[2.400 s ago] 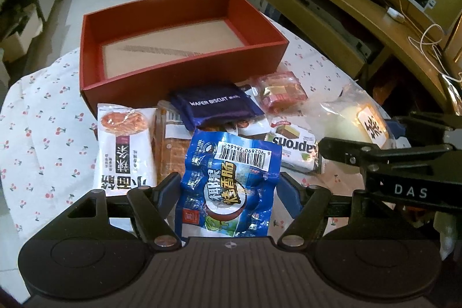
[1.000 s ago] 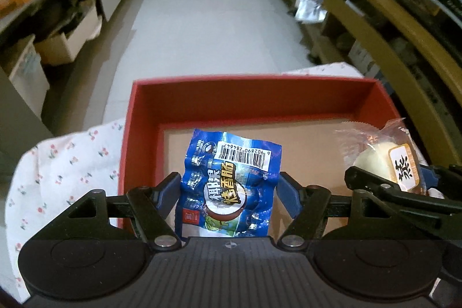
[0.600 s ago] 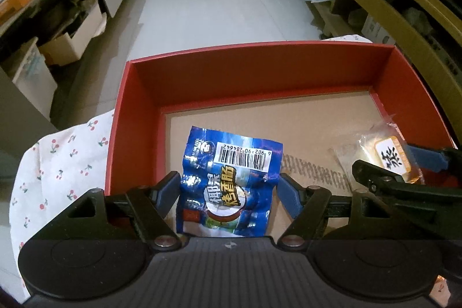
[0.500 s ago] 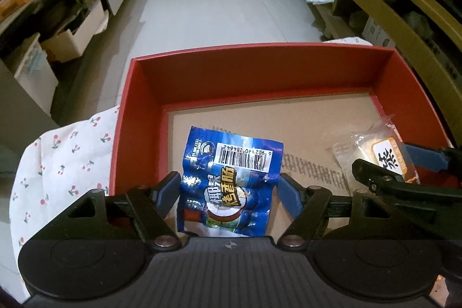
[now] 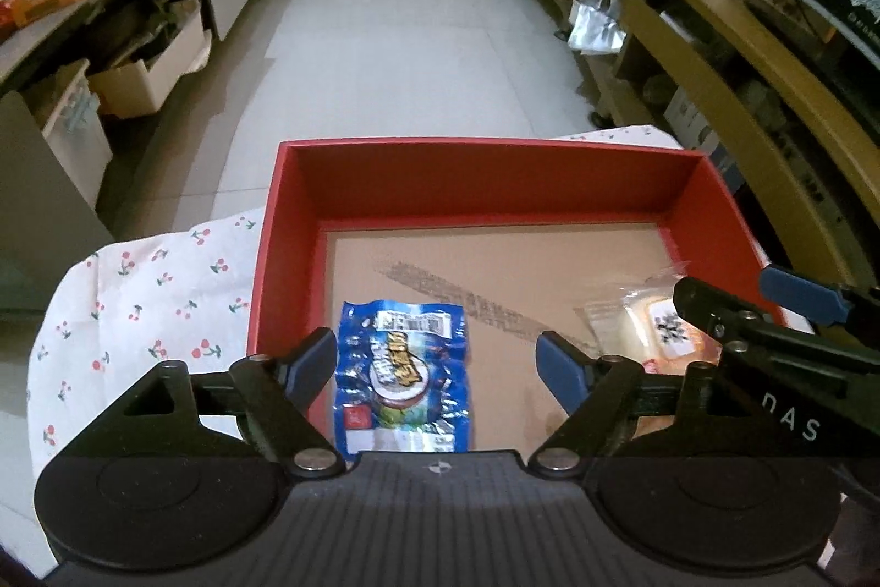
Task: Organize snacks
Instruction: 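Open both grippers to drop the two bags into the red box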
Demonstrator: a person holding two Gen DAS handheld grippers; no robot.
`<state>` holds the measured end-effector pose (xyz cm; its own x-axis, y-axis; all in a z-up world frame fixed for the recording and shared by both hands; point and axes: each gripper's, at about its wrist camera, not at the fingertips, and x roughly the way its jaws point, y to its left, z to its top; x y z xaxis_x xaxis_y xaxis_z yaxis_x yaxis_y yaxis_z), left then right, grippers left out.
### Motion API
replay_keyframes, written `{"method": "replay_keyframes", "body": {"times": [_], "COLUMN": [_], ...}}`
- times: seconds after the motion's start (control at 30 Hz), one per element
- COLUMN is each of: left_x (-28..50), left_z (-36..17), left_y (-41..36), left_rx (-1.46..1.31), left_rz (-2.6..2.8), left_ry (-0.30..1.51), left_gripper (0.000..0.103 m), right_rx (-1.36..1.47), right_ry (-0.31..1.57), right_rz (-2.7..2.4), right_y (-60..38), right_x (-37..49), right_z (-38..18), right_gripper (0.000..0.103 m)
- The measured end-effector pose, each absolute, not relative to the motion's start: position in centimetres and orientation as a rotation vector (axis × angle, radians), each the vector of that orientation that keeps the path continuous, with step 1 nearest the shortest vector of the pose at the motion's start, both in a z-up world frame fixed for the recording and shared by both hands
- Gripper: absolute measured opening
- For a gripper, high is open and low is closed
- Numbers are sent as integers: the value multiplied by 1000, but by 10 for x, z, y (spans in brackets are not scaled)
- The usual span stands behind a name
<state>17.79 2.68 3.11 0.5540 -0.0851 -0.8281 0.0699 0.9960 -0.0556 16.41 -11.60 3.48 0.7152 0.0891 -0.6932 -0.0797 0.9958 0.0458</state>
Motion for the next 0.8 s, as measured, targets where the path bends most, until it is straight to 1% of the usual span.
{"method": "replay_keyframes", "body": {"times": [0.43,0.8], "left_x": [128,92], "left_z": [60,58], "left_y": [33,42], "left_rx": [-122,-133], "left_rz": [-186,-209], "left_ry": [950,977], "left_gripper": [88,89], "right_rx": [166,175], "right_ry": [722,783], "right_rz": [91,79], "right_y": [-138,-140], "right_x": [104,68], "right_z": [71,67], "right_gripper": [66,66]}}
